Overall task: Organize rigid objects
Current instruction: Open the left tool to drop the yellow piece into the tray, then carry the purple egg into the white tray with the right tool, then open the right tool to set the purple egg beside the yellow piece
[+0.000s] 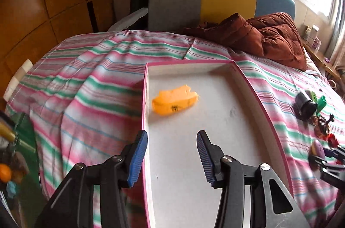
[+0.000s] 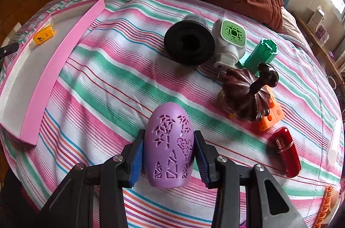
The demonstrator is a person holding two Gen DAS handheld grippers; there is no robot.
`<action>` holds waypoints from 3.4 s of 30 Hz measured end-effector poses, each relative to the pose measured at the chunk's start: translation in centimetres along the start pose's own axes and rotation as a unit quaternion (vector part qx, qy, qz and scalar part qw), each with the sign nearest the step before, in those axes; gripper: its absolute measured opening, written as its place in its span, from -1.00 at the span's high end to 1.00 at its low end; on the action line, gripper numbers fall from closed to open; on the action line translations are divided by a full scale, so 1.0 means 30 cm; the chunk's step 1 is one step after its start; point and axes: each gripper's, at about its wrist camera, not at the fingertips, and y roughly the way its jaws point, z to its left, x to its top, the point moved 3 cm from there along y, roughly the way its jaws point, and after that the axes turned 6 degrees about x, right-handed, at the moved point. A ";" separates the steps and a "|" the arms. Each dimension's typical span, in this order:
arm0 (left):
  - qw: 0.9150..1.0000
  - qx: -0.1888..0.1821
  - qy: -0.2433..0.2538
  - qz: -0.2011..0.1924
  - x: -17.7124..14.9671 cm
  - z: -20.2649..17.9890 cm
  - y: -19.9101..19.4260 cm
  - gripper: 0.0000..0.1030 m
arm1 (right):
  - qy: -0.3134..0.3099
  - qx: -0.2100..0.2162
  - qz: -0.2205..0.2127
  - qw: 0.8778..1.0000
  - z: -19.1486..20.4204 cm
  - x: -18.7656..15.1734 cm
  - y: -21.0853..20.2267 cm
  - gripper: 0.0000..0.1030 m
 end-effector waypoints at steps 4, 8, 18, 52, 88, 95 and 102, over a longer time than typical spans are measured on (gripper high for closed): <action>1.000 -0.003 -0.003 -0.005 -0.055 -0.018 -0.075 0.02 | -0.004 -0.007 -0.003 1.000 0.004 -0.006 -0.003 0.17; 1.000 -0.007 -0.004 -0.012 -0.085 -0.031 -0.133 -0.04 | -0.007 -0.015 -0.006 1.000 0.011 -0.003 0.000 0.17; 0.999 -0.005 -0.009 -0.032 -0.117 -0.014 -0.215 -0.08 | 0.024 -0.025 -0.011 0.999 0.001 -0.011 -0.018 0.17; 0.999 -0.003 -0.043 -0.009 -0.209 0.097 -0.174 -0.07 | 0.017 0.097 -0.094 0.991 0.452 0.358 -0.130 0.17; 0.998 0.012 -0.058 -0.012 -0.206 0.154 -0.189 -0.08 | -0.030 0.071 -0.112 0.991 0.595 0.432 -0.055 0.12; 0.999 0.010 -0.049 -0.017 -0.212 0.128 -0.212 -0.07 | -0.007 0.064 -0.151 0.986 0.567 0.312 -0.151 0.12; 0.999 0.008 -0.035 -0.025 -0.219 0.099 -0.237 -0.07 | 0.010 0.050 -0.173 0.984 0.512 0.216 -0.226 0.12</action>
